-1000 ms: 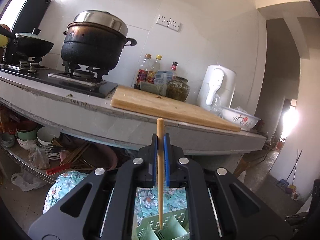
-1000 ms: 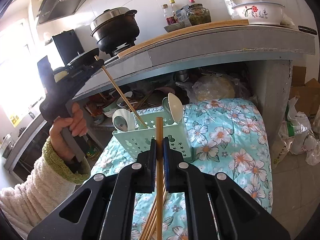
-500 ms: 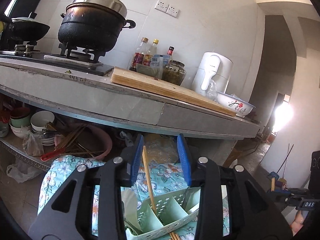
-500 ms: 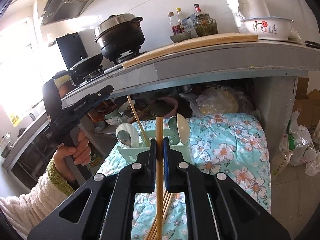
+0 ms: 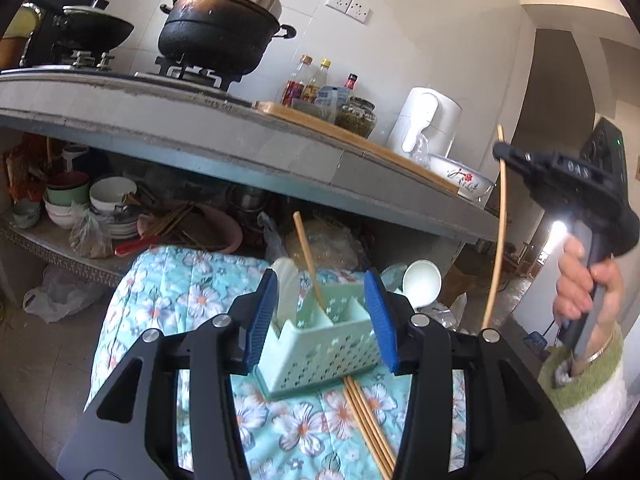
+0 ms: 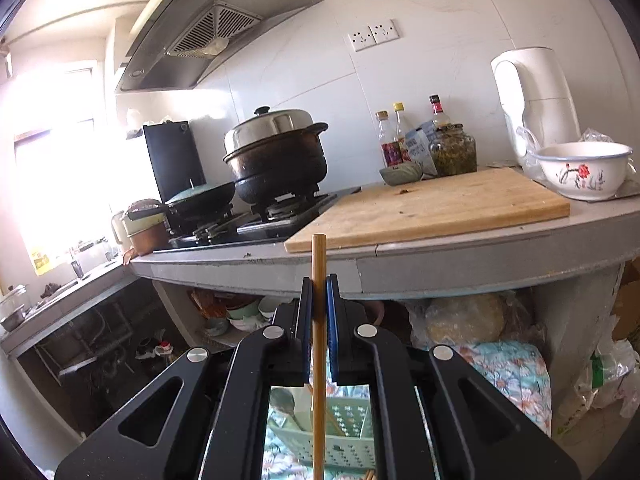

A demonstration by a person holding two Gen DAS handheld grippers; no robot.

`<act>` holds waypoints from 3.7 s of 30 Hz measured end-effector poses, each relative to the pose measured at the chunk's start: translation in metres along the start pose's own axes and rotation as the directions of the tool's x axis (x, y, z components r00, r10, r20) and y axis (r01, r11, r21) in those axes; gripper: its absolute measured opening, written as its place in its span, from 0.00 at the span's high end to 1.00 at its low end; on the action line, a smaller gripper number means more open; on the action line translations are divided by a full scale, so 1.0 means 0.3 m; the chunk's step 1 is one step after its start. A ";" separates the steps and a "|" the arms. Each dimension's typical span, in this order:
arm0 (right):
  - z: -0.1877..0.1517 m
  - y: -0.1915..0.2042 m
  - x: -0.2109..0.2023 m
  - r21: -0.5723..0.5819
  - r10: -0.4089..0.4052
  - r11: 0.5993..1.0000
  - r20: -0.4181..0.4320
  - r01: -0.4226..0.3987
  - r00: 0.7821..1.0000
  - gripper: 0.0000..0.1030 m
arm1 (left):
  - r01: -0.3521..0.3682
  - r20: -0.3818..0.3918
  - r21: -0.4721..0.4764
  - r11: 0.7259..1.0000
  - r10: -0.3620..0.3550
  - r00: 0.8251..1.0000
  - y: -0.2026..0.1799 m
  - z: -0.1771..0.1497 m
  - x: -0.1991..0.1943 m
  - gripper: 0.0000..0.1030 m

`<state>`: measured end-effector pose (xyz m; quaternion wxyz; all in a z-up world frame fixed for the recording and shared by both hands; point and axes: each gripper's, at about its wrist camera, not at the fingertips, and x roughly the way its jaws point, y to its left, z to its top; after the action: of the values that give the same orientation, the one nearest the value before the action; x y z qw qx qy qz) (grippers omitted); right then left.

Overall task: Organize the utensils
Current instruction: 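Open both tools to drop the chopsticks into the holder, then move both tools back down to the remaining bamboo chopsticks, then grasp one chopstick with the left tool while the right tool grasps another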

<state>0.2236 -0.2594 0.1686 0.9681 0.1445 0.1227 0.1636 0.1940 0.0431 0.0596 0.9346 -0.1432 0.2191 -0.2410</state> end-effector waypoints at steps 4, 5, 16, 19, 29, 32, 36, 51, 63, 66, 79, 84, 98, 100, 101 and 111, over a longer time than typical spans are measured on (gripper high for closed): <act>0.053 0.022 0.089 -0.012 0.017 1.000 0.052 -0.016 0.998 0.93 | -0.020 -0.068 -0.029 0.999 0.018 0.998 0.039 -0.110 -0.023 0.58; 0.063 0.031 0.114 -0.016 0.020 1.000 0.060 -0.019 0.998 0.93 | -0.022 -0.082 -0.036 0.999 0.019 0.996 0.047 -0.134 -0.027 0.58; -0.030 0.074 0.438 -0.134 -0.070 0.989 -0.012 0.067 0.997 0.93 | -0.031 -0.149 0.003 1.000 0.031 0.988 0.051 -0.278 -0.040 0.58; -0.102 0.056 0.494 -0.156 -0.106 0.983 -0.070 0.094 0.992 0.93 | -0.026 -0.158 0.012 1.000 0.028 0.987 0.053 -0.292 -0.034 0.58; -0.173 -0.002 0.397 -0.101 -0.089 0.992 -0.143 0.075 0.986 0.62 | 0.004 -0.198 0.003 1.000 -0.003 0.980 0.034 -0.310 -0.011 0.58; -0.166 -0.019 0.292 -0.062 -0.066 0.996 -0.125 0.058 0.990 0.62 | 0.010 -0.208 0.010 1.000 -0.007 0.978 0.016 -0.318 -0.010 0.58; -0.200 -0.042 0.131 -0.007 -0.039 0.999 -0.143 0.039 0.989 0.62 | 0.001 -0.239 0.005 1.000 0.000 0.971 0.002 -0.330 0.002 0.58; -0.939 -0.211 -0.018 0.387 0.117 0.909 -0.597 0.157 0.793 0.64 | -0.074 -0.520 0.020 0.997 0.074 0.851 -0.045 -0.506 0.086 0.58; -1.068 -0.249 -0.010 0.475 0.183 0.862 -0.618 0.178 0.765 0.87 | -0.020 -0.606 -0.088 0.996 -0.037 0.794 -0.063 -0.605 0.109 0.58; -1.077 -0.255 -0.003 0.493 0.203 0.855 -0.602 0.159 0.772 0.92 | -0.018 -0.614 -0.096 0.995 -0.045 0.788 -0.076 -0.610 0.129 0.58; -1.070 -0.315 -0.065 0.533 0.210 0.834 -0.548 0.145 0.810 0.94 | 0.020 -0.629 -0.159 0.987 -0.117 0.768 -0.142 -0.611 0.268 0.60; -1.073 -0.354 -0.123 0.535 0.187 0.828 -0.544 0.167 0.818 0.94 | 0.028 -0.623 -0.254 0.967 -0.185 0.760 -0.126 -0.609 0.340 0.70; -1.100 -0.373 -0.146 0.558 0.201 0.812 -0.544 0.171 0.815 0.94 | 0.026 -0.572 -0.514 0.858 -0.364 0.735 -0.041 -0.646 0.450 0.89; -1.100 -0.377 -0.141 0.559 0.204 0.812 -0.543 0.170 0.815 0.94 | 0.032 -0.560 -0.537 0.843 -0.384 0.734 -0.039 -0.653 0.455 0.91; -1.101 -0.377 -0.140 0.559 0.204 0.811 -0.543 0.170 0.814 0.94 | 0.035 -0.554 -0.547 0.836 -0.393 0.734 -0.039 -0.657 0.457 0.92; -1.102 -0.380 -0.138 0.554 0.201 0.815 -0.546 0.171 0.813 0.94 | 0.039 -0.526 -0.572 0.819 -0.403 0.749 -0.010 -0.655 0.419 0.95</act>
<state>0.1237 -0.2979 -0.1669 0.7908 0.3760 0.4549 0.1625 0.1979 -0.0557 -0.1515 0.6940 -0.3313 0.5543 -0.3184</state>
